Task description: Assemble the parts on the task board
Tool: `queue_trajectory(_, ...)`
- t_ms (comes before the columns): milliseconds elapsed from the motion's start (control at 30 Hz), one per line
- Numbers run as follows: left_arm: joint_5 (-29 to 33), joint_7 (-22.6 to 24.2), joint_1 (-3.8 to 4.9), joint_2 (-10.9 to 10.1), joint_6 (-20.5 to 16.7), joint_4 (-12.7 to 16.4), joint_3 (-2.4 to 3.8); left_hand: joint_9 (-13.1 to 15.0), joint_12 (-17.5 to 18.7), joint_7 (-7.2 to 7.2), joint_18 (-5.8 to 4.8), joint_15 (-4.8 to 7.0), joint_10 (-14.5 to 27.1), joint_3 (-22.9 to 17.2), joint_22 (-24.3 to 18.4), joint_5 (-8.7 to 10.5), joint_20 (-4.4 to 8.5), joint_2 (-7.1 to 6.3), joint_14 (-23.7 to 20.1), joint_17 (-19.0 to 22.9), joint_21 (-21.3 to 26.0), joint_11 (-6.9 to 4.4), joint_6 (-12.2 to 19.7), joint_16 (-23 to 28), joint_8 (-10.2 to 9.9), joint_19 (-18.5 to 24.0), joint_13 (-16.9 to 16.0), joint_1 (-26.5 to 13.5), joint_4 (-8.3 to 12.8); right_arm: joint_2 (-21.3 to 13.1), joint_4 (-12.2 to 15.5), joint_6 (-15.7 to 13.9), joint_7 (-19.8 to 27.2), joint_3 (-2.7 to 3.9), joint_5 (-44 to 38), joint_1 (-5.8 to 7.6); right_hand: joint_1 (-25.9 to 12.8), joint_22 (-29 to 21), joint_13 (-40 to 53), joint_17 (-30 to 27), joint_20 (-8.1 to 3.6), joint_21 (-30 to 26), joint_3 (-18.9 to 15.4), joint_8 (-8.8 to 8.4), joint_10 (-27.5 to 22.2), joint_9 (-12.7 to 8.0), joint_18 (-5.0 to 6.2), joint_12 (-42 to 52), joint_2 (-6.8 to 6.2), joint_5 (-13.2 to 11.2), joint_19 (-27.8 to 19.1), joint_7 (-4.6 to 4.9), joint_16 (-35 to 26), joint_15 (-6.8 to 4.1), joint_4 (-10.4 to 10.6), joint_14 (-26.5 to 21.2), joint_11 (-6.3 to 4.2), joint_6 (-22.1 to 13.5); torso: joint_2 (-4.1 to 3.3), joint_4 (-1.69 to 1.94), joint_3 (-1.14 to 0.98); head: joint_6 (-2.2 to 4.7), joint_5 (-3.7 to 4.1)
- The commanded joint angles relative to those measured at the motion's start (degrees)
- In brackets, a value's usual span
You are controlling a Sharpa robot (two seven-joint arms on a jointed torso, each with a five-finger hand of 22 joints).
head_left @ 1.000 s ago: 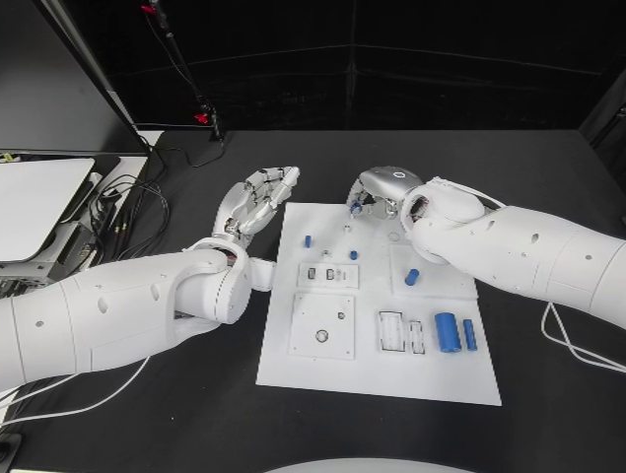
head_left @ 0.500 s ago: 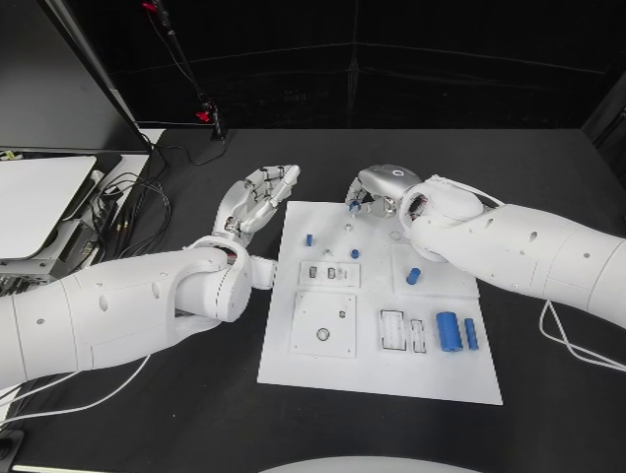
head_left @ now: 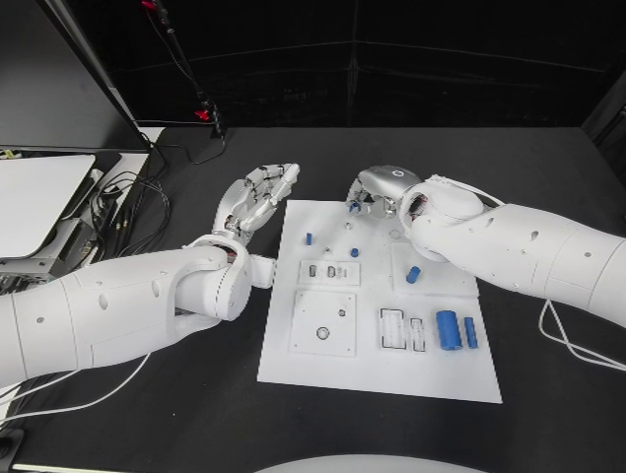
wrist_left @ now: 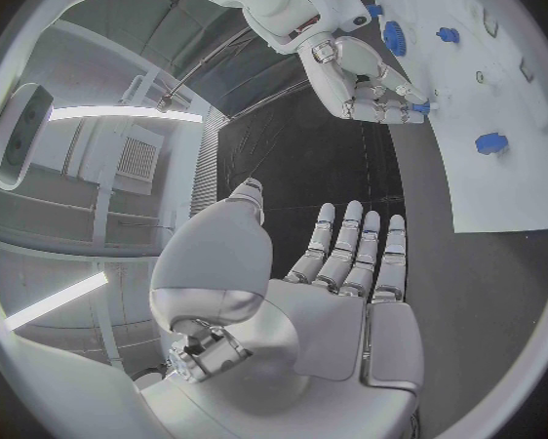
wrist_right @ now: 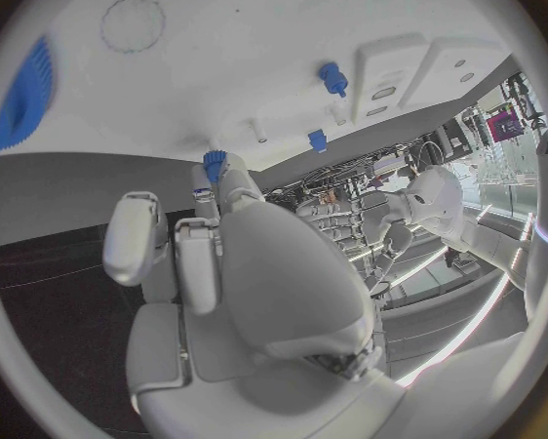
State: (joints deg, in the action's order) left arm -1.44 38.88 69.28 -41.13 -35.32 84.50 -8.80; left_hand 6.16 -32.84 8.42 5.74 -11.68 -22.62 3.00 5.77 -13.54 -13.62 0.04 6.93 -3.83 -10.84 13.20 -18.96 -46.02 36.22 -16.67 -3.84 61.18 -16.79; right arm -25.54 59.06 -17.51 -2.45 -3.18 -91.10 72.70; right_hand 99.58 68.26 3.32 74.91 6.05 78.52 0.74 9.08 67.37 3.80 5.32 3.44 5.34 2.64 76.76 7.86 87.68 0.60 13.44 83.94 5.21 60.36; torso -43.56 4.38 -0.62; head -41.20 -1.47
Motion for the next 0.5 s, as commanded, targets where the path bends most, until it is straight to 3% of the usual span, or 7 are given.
queue_trajectory(33,-0.44,17.14,0.11,-0.06,0.23,0.04,0.07,-0.09,-0.22,7.55,0.22,-0.42,0.04,-0.17,0.05,-0.37,-0.33,0.54,0.02,0.07,-0.21,0.22,-0.54,-0.31,0.28,0.03,0.08,0.12,0.05,-0.20,0.29,2.25,-0.64,-0.04,0.13,-0.01,0.37,-0.04,0.11,4.61,0.46,0.03,0.24,-0.07,0.46,0.06,-0.39,0.12,-0.21,0.19,0.07,0.23,-0.20,0.37,0.05,4.25,-0.15,-0.17,0.03,-0.05,0.02,0.05,0.08)
queue_trajectory(500,-0.44,17.10,0.11,-0.11,0.12,-0.03,0.07,-0.16,-0.26,7.60,0.19,-0.47,0.08,-0.15,0.10,-0.43,-0.36,0.66,-0.01,0.07,-0.29,0.27,-0.54,-0.35,0.30,0.01,0.08,0.32,0.05,-0.19,0.50,2.36,-0.93,-0.04,0.20,-0.10,-0.06,-0.24,0.04,4.26,0.68,-0.14,0.34,-1.00,-0.53,-0.07,-0.33,-0.10,-1.00,0.17,-0.08,0.03,-0.31,0.57,0.59,4.17,0.13,-1.01,0.00,-0.03,0.00,0.10,0.32)
